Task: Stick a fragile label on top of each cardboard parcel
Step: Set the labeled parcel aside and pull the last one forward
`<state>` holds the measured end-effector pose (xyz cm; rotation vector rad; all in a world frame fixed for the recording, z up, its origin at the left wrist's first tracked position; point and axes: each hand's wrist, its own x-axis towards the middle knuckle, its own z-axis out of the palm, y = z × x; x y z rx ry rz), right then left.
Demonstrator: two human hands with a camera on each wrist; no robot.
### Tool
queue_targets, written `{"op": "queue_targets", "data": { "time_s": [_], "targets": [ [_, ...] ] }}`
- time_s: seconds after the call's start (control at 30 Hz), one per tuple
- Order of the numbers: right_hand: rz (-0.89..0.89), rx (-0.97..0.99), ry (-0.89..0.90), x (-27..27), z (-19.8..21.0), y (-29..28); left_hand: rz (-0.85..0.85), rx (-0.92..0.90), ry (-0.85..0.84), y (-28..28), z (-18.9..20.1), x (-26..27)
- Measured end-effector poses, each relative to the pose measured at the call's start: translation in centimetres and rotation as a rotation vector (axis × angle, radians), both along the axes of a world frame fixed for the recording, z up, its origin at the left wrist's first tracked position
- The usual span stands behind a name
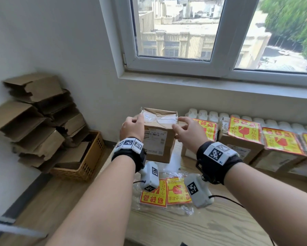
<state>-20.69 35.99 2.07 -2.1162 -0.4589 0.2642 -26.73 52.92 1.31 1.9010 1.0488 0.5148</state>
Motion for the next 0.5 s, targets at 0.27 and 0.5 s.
{"op": "queue_targets", "data": {
  "time_s": [0.27, 0.5],
  "targets": [
    [-0.070, -0.085, -0.070, -2.1, 1.1, -8.1, -0.009, 0.018, -0.047, -7.1, 0.9, -3.9],
    [-0.149, -0.116, -0.012, -2.8, 0.8, -16.2, -0.124, -0.027, 0.002, -14.2, 0.0, -4.0]
  ]
}}
